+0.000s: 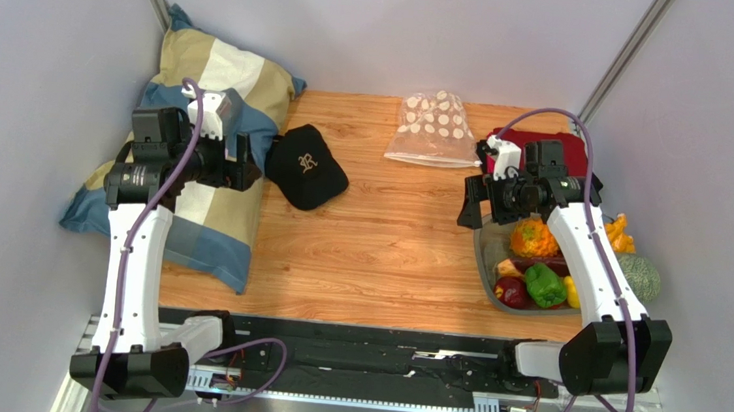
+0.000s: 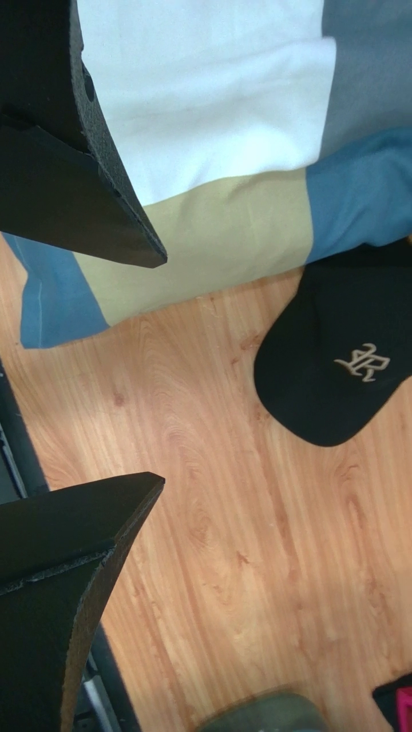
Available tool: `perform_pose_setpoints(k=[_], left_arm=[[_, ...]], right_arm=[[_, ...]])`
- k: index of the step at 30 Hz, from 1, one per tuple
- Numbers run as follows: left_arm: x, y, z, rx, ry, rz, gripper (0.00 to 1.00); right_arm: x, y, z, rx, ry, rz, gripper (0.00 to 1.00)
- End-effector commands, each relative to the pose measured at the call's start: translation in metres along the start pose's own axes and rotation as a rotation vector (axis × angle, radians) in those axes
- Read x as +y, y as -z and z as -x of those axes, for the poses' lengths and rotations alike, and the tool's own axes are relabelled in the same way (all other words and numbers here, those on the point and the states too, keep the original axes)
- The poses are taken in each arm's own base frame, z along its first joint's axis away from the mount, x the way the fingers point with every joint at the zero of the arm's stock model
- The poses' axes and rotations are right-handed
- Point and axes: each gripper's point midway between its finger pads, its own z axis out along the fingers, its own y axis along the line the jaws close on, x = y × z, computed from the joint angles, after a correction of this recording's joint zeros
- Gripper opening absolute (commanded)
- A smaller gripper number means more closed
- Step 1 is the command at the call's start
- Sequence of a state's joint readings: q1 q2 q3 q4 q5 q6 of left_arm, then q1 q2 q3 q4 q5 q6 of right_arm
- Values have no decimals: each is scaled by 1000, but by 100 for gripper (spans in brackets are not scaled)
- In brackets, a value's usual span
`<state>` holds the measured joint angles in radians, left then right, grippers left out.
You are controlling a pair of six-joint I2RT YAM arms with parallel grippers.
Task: Place the food in the zip-top bag and seal the zipper
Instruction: Pick up the zipper food storage bag at the center of the board.
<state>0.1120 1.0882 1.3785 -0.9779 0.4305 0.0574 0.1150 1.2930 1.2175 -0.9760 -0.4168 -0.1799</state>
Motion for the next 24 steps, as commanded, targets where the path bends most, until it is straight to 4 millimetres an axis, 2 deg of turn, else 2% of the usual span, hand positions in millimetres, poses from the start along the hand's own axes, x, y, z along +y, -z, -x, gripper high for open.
perform_pose_setpoints(k=[1,5,9,14,16,17,18,20,21,23,24], left_arm=[[-4,16,23,-145,-15,32,99],[-9,21,30,-207,-10,18,99],[-14,27,38,-260,-29,2,99],[-21,26,43,-257,-18,-35,99],[-25,26,44,-260,-22,-59,99],[-25,26,44,-264,-24,-64,99],[-27,26,45,-268,-29,-77,99],[-28,26,46,-275,-34,-83,99],[-28,24,46,-273,-34,-86,99],[-27,23,47,-276,-34,-83,99],[-26,21,48,-275,-31,-80,99]], right_arm=[[-2,3,37,-80,96,-32,100],[-9,-4,50,-86,165,-86,100],[-21,-23,71,-109,313,-171,100],[-18,-42,97,-102,506,-263,100],[-17,-57,110,-111,598,-296,99],[-24,-60,114,-103,628,-348,99],[-28,-74,119,-113,657,-371,98],[-36,-88,125,-99,744,-429,94],[-42,-103,130,-104,766,-453,93],[-49,-117,134,-84,819,-503,90],[-53,-131,136,-79,831,-513,88]])
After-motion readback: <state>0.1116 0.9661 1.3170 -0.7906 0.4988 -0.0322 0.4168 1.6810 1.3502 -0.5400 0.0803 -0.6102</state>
